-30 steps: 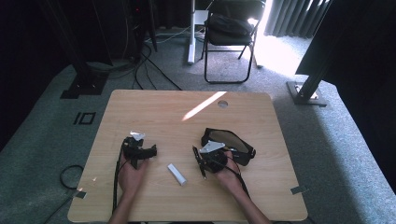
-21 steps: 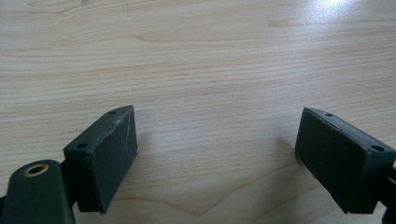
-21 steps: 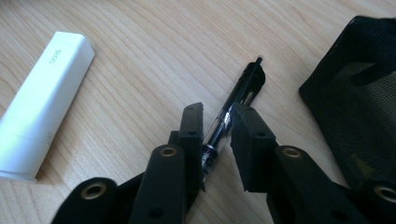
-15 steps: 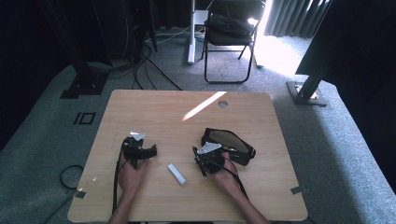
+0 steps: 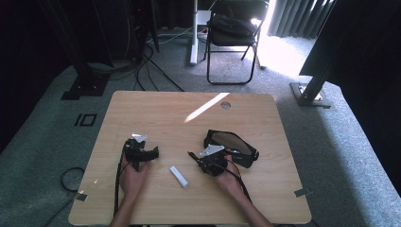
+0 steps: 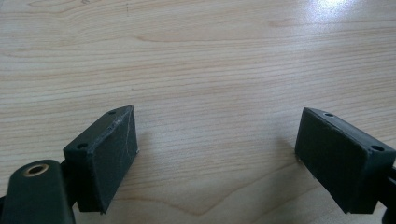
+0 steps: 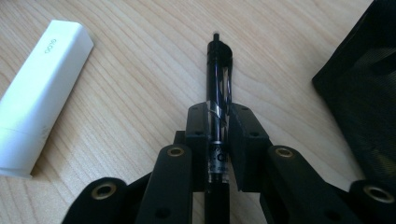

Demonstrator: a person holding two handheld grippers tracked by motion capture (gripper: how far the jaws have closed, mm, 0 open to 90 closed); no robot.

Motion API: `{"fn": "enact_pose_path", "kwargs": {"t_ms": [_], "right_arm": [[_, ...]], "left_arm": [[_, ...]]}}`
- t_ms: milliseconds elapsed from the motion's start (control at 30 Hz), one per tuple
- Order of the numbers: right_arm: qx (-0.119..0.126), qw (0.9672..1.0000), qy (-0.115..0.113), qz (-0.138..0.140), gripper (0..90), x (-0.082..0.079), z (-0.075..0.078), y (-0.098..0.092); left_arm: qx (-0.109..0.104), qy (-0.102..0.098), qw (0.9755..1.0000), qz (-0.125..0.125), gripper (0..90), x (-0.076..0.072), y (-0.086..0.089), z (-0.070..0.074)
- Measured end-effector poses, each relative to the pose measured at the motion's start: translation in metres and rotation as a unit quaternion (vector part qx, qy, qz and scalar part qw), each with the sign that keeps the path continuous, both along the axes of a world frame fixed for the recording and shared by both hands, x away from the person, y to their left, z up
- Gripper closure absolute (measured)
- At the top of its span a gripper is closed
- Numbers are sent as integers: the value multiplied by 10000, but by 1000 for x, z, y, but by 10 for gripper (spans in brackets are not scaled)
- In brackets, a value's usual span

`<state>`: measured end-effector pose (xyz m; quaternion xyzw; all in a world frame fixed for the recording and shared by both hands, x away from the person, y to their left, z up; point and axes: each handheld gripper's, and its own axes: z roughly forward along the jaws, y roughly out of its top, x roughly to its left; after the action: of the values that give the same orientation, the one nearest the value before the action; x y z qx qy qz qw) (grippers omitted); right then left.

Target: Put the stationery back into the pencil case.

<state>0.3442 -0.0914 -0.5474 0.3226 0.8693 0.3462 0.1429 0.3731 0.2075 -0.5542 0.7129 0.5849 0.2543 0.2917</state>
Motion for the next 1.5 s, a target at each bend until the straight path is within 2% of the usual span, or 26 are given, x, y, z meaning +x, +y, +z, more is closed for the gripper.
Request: {"fn": "enact_pose_path", "kwargs": {"t_ms": [333, 767, 1500], "right_arm": [[75, 10000, 24, 34, 793, 1, -1, -3], [32, 10000, -58, 30, 796, -2, 0, -2], [133, 9997, -193, 56, 796, -7, 14, -5]], "left_arm": [[0, -1, 10000, 0, 133, 0, 0, 0], [-1, -1, 10000, -1, 133, 0, 0, 0], [0, 0, 10000, -2, 133, 0, 0, 0]]}}
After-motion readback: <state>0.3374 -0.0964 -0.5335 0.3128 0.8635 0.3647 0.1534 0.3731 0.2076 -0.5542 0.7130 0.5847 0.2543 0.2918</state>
